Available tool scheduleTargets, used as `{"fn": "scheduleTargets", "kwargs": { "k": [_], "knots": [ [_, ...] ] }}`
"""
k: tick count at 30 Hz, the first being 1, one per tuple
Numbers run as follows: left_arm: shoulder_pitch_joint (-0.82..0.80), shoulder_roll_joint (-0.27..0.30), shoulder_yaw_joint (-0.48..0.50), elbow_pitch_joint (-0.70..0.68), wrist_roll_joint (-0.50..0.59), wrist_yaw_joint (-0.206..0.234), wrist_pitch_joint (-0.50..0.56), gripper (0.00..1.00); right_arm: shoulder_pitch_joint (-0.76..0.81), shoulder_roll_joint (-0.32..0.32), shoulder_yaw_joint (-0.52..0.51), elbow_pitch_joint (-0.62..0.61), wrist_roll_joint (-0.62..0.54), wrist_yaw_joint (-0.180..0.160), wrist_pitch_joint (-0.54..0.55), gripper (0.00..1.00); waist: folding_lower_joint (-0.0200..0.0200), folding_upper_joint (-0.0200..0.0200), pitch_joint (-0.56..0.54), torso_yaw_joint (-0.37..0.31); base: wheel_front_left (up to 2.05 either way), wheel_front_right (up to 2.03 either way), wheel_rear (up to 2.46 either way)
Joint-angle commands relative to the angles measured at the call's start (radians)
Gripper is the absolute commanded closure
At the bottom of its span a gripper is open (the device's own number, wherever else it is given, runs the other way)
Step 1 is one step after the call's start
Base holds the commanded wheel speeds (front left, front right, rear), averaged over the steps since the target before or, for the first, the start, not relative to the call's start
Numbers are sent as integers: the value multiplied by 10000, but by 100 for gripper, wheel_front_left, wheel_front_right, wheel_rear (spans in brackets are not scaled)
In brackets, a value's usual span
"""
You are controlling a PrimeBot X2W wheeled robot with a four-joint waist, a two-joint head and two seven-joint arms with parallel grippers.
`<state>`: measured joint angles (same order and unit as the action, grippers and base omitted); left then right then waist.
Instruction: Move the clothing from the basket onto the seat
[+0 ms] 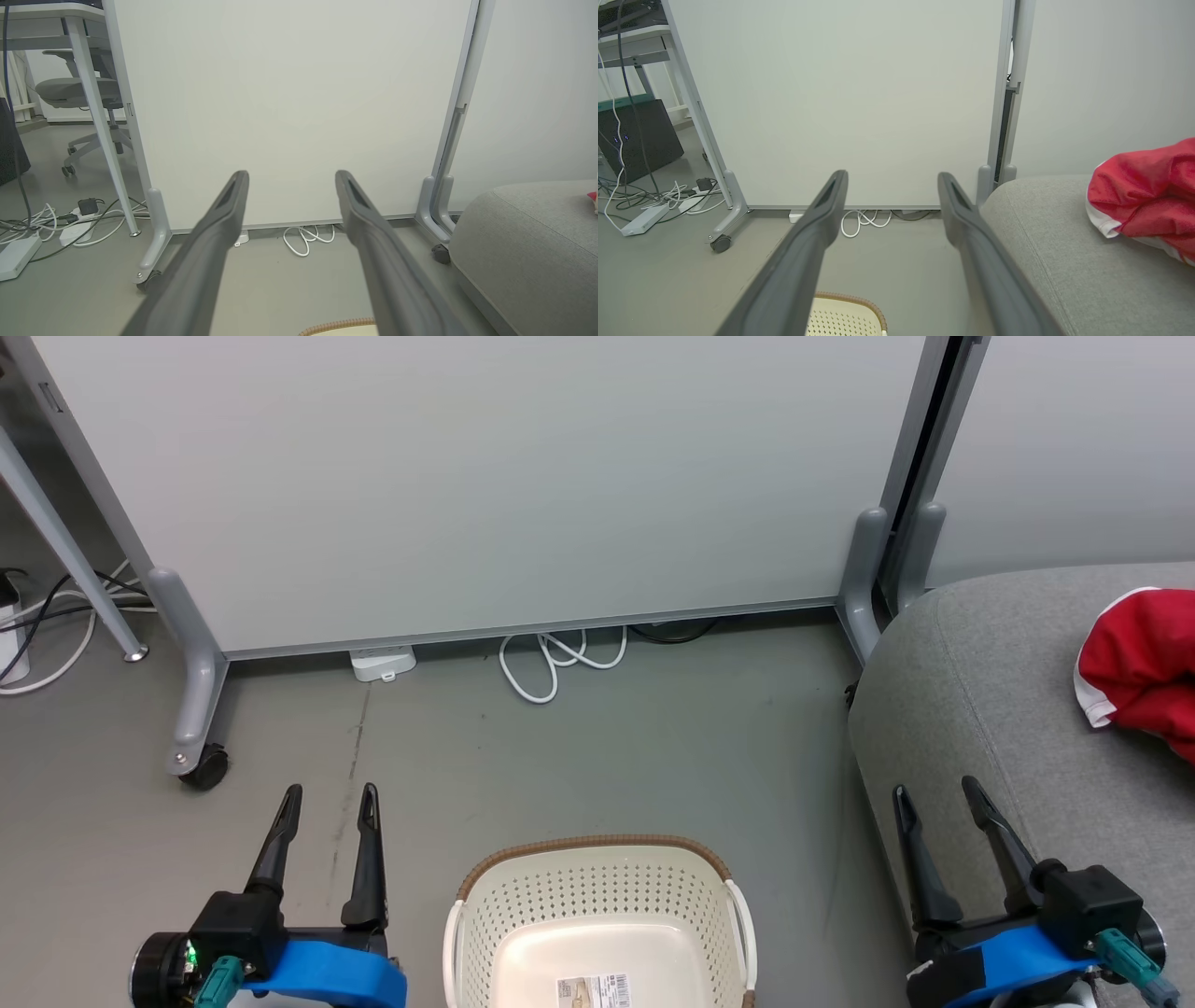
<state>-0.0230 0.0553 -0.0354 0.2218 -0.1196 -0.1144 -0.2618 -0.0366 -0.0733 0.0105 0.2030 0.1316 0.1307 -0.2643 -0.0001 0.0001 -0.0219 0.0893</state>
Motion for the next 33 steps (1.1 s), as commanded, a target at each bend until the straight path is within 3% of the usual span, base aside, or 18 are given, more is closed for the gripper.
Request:
{"fn": "scheduleTargets", "kwargs": {
  "k": [1, 8, 9, 14, 33],
  "knots": [
    [31, -26, 62, 51, 46, -38, -47, 0, 129, 33, -5, 44, -12, 1, 1, 0, 1, -1, -4, 6, 0, 0, 0],
    [-86, -37, 124, 217, 139, -44, -47, 0, 46, 78, -20, 178, 7, 1, 1, 0, 1, -1, -18, 42, 0, 0, 0],
    [-7, -33, 93, 221, 112, -19, 0, 100, -2, 56, -13, 168, 3, 0, 0, 100, 1, -1, -18, 43, 0, 0, 0],
    [252, -50, 99, 667, -2, -20, 98, 100, 102, 84, -13, 606, 110, 0, 42, 100, 1, -1, -17, 40, 0, 0, 0],
    [-54, -49, 452, 544, -3670, -59, 1002, 100, -125, 119, -325, 535, 3722, 0, 969, 100, 1, -1, 23, -102, 0, 0, 0]
  ]
}}
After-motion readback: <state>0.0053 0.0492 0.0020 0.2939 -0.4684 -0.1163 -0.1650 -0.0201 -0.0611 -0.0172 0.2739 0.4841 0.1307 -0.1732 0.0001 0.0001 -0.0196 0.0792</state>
